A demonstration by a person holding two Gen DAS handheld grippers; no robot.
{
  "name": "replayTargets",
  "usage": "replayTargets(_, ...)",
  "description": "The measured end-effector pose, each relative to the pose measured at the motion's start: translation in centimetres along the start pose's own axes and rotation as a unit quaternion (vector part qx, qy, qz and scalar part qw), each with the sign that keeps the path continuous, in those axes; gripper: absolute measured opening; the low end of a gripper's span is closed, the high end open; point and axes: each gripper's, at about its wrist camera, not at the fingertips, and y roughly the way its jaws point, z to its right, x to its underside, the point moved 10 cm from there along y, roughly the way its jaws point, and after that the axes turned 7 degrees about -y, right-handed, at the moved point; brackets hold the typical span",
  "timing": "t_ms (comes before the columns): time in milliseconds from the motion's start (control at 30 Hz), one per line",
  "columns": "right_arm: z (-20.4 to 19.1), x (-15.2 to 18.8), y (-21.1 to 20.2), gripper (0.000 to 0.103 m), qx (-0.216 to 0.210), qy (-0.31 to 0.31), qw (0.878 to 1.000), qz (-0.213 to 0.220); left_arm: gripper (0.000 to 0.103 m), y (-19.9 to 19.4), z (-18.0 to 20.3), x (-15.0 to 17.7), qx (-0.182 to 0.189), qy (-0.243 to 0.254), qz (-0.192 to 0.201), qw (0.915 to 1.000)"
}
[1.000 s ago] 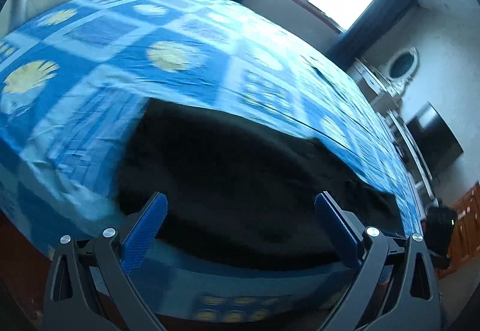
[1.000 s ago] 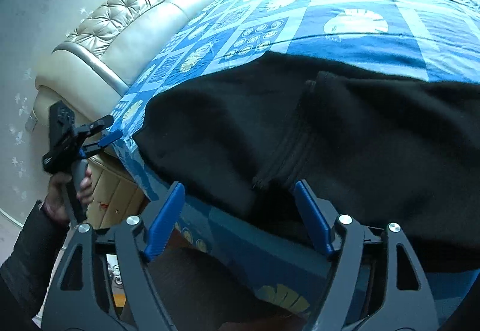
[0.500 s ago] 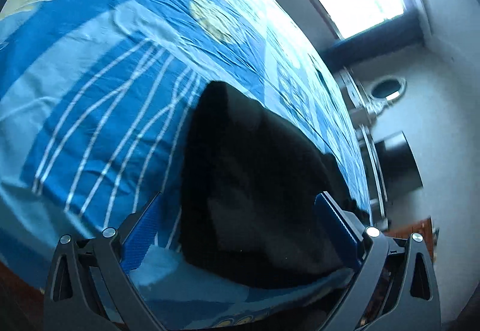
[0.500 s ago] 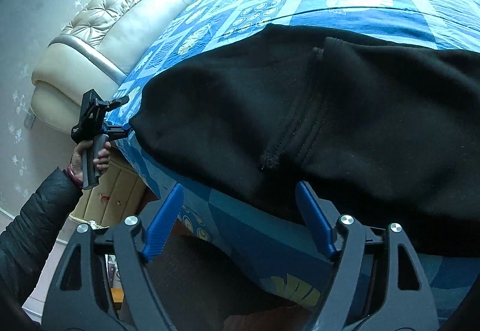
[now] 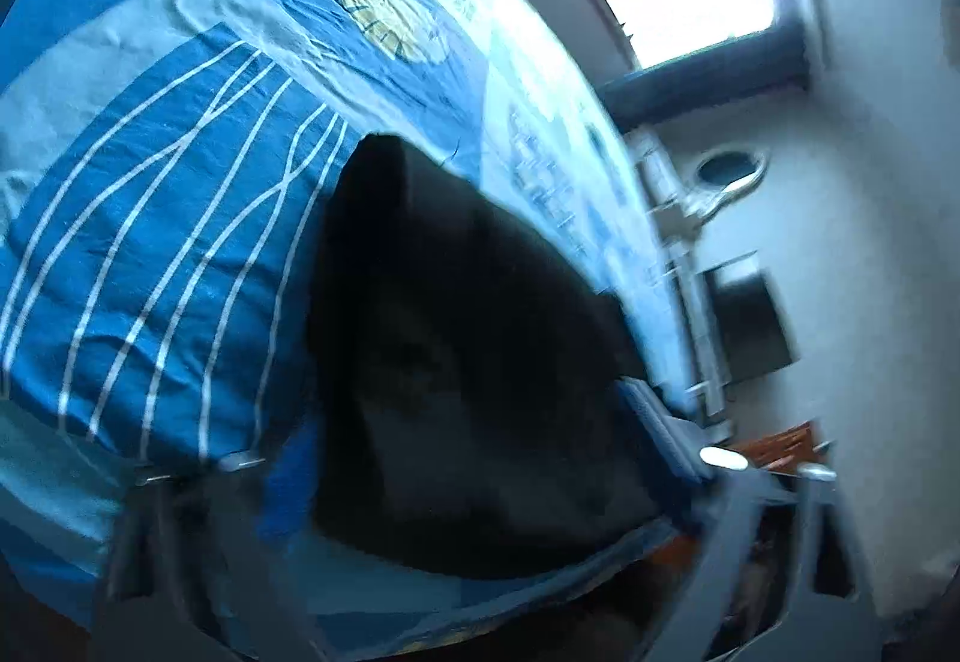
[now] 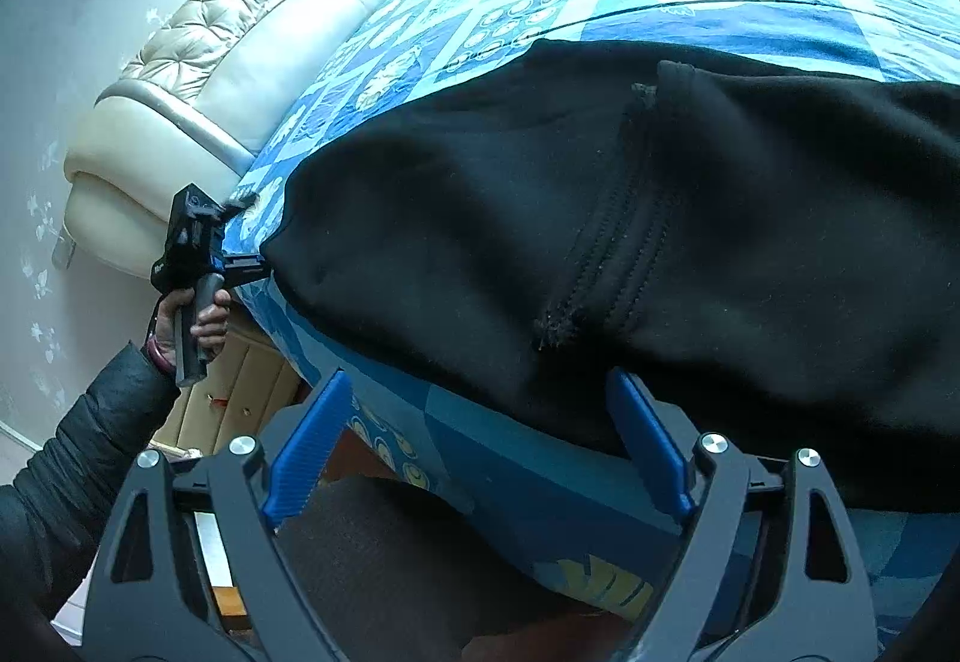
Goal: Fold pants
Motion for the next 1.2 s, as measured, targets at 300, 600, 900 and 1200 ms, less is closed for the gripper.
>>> replayTargets(300,0.1,-0.1,-0.1,0.087,0.0,-0.003,1.0,0.004,0.016,-0.5,0.1,0.1,0.031,-0.043,0.019,0.9984)
replayTargets(600,0.1,-0.2,-1.1,0.087,0.002,-0.002,1.0,0.016,0.016,-2.3,9.7,0.7,0.08,0.032,0.03,0.9958)
replayTargets(900,1.1,-0.2,-3.1,0.087,0.002,0.013,0.999,0.037,0.016,2.1,21.3,3.3,0.105,0.119,-0.007,0.9873)
replayTargets(1200,2.5,-0.3,-5.8,0.087,0.0,0.031,0.997,0.065,0.016,9.7,28.3,8.5,0.106,0.17,-0.065,0.9775)
